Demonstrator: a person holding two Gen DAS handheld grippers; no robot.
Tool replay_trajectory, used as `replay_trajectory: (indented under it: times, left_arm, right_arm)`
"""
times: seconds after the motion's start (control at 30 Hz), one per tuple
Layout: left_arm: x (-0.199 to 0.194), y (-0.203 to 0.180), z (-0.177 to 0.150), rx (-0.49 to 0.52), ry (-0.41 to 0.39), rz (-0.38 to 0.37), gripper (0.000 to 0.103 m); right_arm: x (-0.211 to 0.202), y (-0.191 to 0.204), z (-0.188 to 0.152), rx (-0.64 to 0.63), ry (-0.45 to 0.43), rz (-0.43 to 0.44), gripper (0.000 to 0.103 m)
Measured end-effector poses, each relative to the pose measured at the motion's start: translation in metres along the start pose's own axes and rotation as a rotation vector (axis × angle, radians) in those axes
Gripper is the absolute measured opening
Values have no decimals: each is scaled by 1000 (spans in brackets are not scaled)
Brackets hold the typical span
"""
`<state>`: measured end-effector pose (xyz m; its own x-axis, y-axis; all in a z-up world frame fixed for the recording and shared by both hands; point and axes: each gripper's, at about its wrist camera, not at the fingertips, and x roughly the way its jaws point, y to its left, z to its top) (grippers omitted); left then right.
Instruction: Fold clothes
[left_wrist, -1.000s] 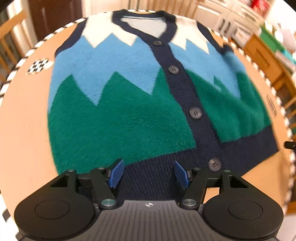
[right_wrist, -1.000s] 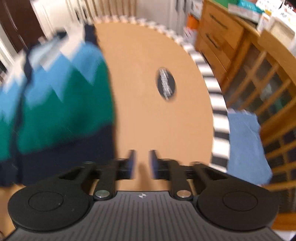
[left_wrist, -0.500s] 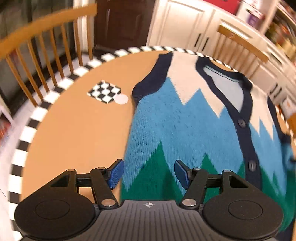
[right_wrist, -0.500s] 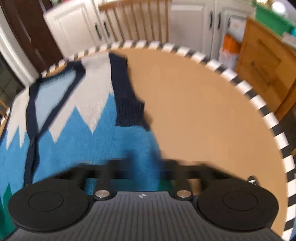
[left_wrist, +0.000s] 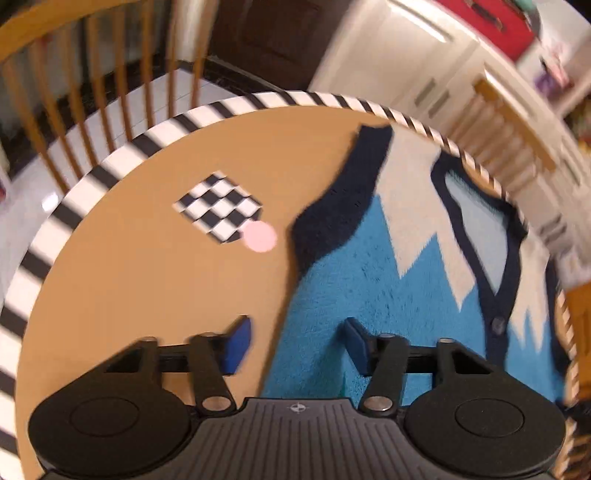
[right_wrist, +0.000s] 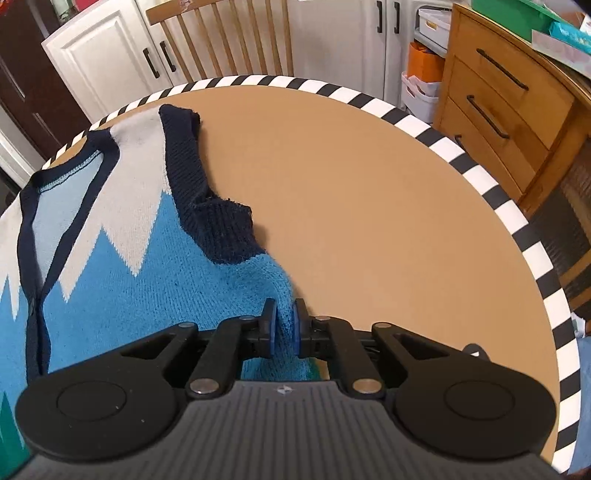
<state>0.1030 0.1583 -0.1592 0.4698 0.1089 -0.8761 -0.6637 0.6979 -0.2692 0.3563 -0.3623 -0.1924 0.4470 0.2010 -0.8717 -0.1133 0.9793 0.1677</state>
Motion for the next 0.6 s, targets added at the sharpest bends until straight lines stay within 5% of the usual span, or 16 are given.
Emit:
replay_trajectory:
  times: [0.27, 0.37, 0.43, 0.5, 0.6]
  left_arm:
    - [-10, -37, -9, 233, -139, 237, 9]
    - [2, -39, -13, 249, -95, 256, 21]
    - [-8, -34, -12, 238, -119, 257, 41]
    - [-26, -24, -15, 239, -174, 258, 58]
    - [-54, -5, -35, 258, -220, 324, 57]
  right_arm:
    - [-3, 10, -3, -106, -39, -84, 9]
    - [-4, 14, -4, -151, -58, -122, 18]
    - [-5, 16, -5, -181, -73, -148, 41]
    - [-24, 6, -9, -192, -122, -163, 53]
    - [-55, -5, -24, -247, -191, -256, 49]
